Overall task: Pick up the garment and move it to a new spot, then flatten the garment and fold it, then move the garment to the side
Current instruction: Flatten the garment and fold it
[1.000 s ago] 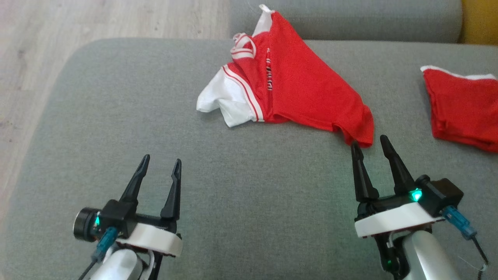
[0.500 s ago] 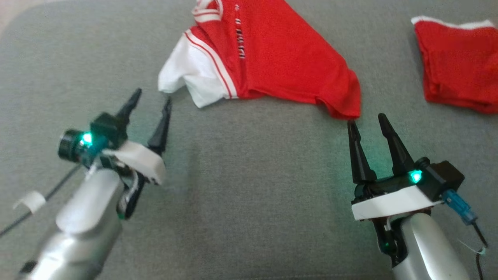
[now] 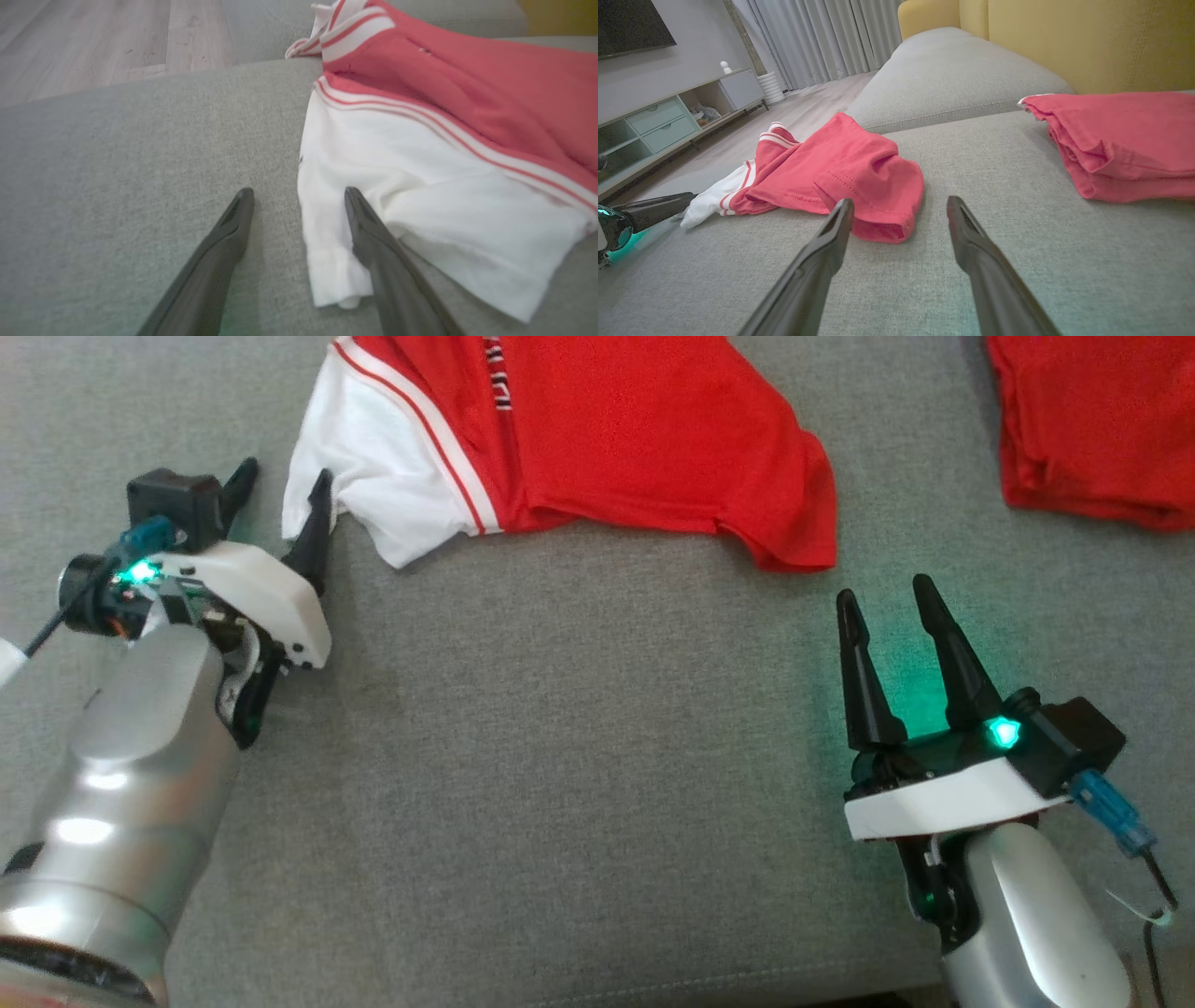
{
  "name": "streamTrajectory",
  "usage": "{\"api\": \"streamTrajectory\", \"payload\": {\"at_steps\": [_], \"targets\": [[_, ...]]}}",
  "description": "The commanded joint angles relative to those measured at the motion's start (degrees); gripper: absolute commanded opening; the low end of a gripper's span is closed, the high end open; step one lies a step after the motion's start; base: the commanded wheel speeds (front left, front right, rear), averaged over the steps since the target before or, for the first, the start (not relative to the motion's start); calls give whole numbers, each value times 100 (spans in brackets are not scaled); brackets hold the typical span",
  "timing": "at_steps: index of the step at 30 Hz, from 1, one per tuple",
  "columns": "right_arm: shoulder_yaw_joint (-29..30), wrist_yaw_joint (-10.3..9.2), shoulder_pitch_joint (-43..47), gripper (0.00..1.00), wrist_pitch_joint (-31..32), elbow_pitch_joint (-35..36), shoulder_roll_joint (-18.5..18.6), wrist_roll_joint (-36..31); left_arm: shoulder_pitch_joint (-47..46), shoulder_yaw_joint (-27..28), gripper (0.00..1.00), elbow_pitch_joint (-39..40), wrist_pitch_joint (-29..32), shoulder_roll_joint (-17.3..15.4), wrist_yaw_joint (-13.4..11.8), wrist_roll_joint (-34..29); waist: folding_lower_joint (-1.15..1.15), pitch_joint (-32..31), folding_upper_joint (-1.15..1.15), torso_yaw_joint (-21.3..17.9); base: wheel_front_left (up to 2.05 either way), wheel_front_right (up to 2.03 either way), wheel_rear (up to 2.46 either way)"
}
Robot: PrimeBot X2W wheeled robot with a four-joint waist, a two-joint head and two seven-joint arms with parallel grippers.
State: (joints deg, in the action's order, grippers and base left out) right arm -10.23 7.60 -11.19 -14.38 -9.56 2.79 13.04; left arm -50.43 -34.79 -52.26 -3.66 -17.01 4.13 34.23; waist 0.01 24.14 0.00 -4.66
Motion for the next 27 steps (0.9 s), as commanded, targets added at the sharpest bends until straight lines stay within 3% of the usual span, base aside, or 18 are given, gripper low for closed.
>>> {"api": "streamTrajectory", "payload": {"at_steps": [1, 4, 5, 7, 13, 27], "targets": [[-114, -11, -97, 100, -62, 211, 9, -22, -232, 167, 100, -6, 42, -171, 30, 11, -1, 77, 0, -51, 0, 0, 0], [-103, -11, -106, 100, -62, 226, 9, -12, -360, 90, 96, -270, 113, -89, 135, 38, -1, 115, 0, -66, 0, 0, 0], [-94, -11, -108, 100, -62, 225, 9, -9, -384, 59, 57, -329, 122, -55, 174, 53, -1, 117, 0, -64, 0, 0, 0], [-72, -11, -113, 100, -62, 207, 9, -4, -414, -9, 0, -419, 104, -1, 233, 73, -1, 99, 0, -49, 0, 0, 0], [-55, -11, -152, 100, -62, 152, 9, 2, -347, -241, 0, -489, 54, 174, 323, 223, -1, -74, 0, 62, 0, 0, 0], [-90, -11, 61, 100, -62, -103, 9, 114, 471, -394, 0, -483, -877, -28, 335, 390, -1, -1092, 0, 505, 0, 0, 0]]}}
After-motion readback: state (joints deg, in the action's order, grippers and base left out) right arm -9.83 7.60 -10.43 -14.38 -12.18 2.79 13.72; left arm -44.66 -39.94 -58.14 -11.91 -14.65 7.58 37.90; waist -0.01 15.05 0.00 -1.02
